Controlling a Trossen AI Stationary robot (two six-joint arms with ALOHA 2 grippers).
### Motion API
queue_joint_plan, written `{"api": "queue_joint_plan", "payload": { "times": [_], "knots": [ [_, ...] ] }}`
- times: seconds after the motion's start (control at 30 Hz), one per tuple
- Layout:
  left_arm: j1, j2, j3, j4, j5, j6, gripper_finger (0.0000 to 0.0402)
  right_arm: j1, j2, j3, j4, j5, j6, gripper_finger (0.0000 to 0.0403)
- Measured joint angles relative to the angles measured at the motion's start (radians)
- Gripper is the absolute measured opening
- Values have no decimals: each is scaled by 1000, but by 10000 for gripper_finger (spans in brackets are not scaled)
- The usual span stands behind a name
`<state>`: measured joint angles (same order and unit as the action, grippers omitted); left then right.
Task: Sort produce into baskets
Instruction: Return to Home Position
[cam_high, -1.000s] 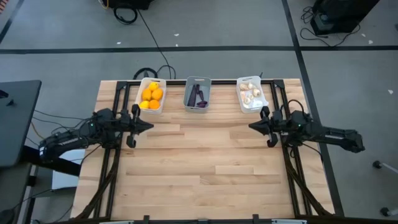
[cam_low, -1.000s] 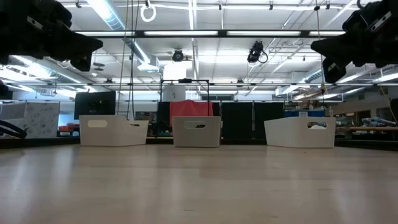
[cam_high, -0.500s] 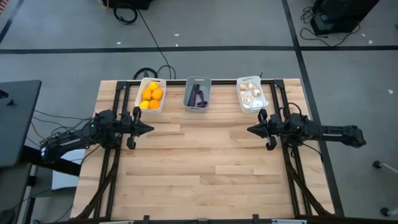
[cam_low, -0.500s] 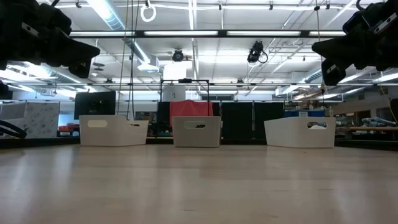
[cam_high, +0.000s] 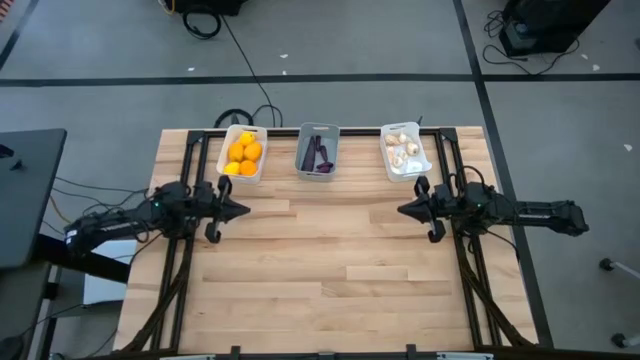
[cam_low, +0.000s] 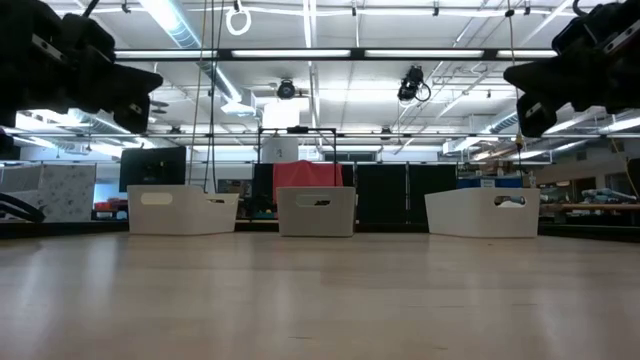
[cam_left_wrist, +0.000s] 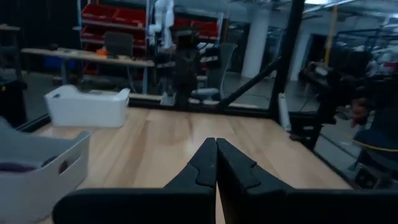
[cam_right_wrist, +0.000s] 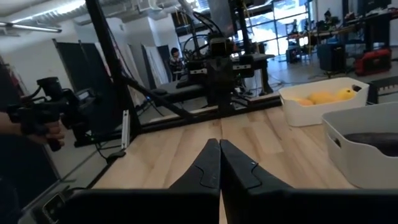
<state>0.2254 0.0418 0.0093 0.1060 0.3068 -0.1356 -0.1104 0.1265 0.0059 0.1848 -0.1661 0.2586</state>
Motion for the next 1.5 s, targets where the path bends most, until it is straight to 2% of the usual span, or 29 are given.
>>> {"api": "queue_joint_plan", "payload": {
  "times": [0.17, 0.33, 0.5, 0.57, 0.73, 0.97, 1.33, 1.5],
  "knots": [
    [-123, 0, 0, 11, -88, 0, 7, 0, 0, 0, -1, -17, 1, 7],
    [-287, 5, 0, -6, -330, 9, 6, 0, 0, 0, -1, -18, 1, 7],
    [-389, 5, -1, -45, -502, 60, 6, 0, 0, 0, -13, -19, -1, 8],
    [-396, 1, -1, -48, -509, 79, 7, 0, 0, 0, -24, -19, -6, 8],
    [-396, -42, -1, -54, -385, 111, 9, -2, 0, 0, -24, -48, -27, 8],
    [-388, -41, -1, -75, -452, 126, 10, -17, 0, 0, -66, -65, -86, 8],
    [-356, -42, -2, -63, -481, 100, 11, -37, 0, 0, -87, -89, -100, 14],
    [-356, -42, -2, -61, -495, 55, 11, -37, 0, 0, -86, -90, -31, 27]
  ]
}}
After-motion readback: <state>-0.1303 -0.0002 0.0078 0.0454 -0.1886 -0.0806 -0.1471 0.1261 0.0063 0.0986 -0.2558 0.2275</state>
